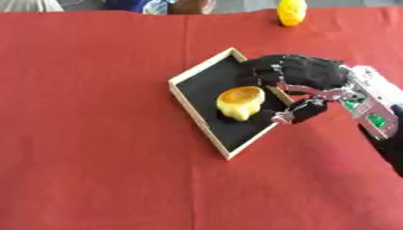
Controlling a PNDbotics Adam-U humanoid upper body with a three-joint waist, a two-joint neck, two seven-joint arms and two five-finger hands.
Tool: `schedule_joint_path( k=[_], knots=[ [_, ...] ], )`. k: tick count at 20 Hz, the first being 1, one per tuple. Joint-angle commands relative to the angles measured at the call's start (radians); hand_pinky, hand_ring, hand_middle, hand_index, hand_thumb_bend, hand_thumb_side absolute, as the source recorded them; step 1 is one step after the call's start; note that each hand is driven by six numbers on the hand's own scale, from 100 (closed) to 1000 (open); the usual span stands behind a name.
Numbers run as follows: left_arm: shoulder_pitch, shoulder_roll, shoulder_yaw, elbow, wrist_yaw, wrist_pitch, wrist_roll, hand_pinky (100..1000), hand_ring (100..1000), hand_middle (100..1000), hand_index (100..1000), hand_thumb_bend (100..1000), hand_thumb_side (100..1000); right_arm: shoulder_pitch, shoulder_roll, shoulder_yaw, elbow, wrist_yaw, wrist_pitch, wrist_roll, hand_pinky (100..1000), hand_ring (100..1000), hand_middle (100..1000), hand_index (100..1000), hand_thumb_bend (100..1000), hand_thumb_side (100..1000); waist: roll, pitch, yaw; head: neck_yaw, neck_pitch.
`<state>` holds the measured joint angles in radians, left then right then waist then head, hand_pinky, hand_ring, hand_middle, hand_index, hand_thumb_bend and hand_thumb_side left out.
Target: Pick up objects on the table and place them in the box.
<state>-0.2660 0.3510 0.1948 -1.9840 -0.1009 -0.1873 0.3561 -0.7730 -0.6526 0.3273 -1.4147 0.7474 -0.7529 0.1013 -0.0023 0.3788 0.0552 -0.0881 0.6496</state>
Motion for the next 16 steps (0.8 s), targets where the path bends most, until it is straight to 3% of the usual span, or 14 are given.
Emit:
schedule_joint_path(
  k=[1,5,10,13,16],
  knots=[
    [-0.006,0.016,0.004,-0.016,0.003,0.002,-0.002,884,847,668,789,100,681,-0.015,-0.044,-0.031,-0.045,-0.059,0.020,-0.017,902,1000,884,956,213,100,-0.001,-0.028,-0.002,0.006,-0.009],
    [-0.006,0.015,0.004,-0.016,0.004,0.003,-0.002,884,847,668,790,100,680,-0.024,-0.045,-0.052,-0.080,-0.206,0.061,0.027,905,1000,883,960,109,100,-0.003,-0.032,-0.003,0.007,-0.011],
    [-0.005,0.014,0.005,-0.016,0.004,0.004,0.001,884,847,668,790,100,680,-0.050,-0.032,-0.122,-0.120,-0.391,0.161,0.101,903,1000,878,962,100,100,-0.002,-0.036,-0.003,0.004,-0.013],
    [-0.005,0.014,0.004,-0.016,0.004,0.006,0.001,884,847,668,790,100,680,-0.105,-0.010,-0.178,-0.077,-0.388,0.237,0.139,898,1000,879,954,100,100,0.000,-0.038,-0.002,-0.005,-0.013],
    [-0.006,0.014,0.002,-0.016,0.004,0.006,-0.001,884,847,668,790,100,680,-0.180,0.010,-0.201,0.028,-0.272,0.266,0.152,893,997,881,948,122,100,0.001,-0.038,0.004,-0.018,-0.017]
  ],
)
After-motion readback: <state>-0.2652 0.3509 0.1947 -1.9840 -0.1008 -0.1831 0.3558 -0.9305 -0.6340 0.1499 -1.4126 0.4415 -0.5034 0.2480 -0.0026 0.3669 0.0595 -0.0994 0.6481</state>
